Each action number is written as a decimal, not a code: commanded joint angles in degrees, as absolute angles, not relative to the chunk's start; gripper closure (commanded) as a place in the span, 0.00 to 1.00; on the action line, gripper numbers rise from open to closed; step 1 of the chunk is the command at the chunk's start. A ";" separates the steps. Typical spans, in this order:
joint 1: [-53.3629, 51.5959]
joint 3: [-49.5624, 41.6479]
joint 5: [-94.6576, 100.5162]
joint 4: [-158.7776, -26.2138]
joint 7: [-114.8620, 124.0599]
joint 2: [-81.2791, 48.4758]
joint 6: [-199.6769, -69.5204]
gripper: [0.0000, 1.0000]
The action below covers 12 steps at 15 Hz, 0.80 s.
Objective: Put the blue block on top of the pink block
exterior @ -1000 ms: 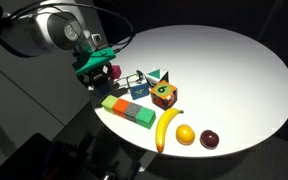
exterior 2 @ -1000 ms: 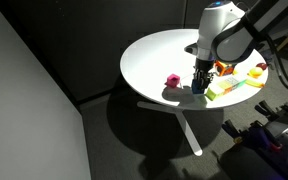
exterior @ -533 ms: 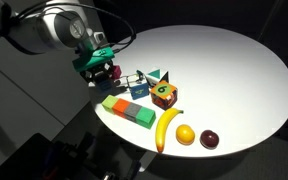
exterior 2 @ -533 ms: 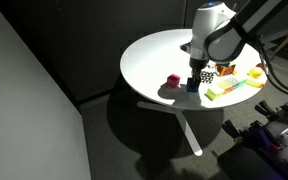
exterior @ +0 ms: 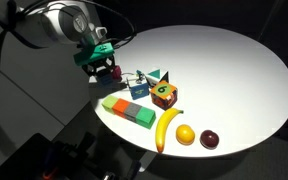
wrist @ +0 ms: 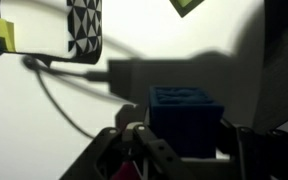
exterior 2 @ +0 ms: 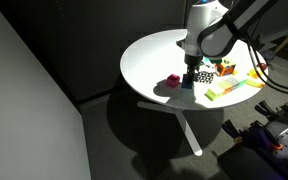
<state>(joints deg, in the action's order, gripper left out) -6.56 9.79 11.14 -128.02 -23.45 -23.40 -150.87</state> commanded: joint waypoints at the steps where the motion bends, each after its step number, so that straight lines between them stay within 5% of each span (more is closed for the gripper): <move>1: -6.52 10.46 10.10 -125.96 -21.50 -22.11 -147.38 0.72; 12: -6.80 9.42 7.22 -120.38 -13.55 -24.40 -146.66 0.72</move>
<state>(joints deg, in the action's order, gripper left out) -6.52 9.87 8.89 -122.53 -16.62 -23.49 -147.43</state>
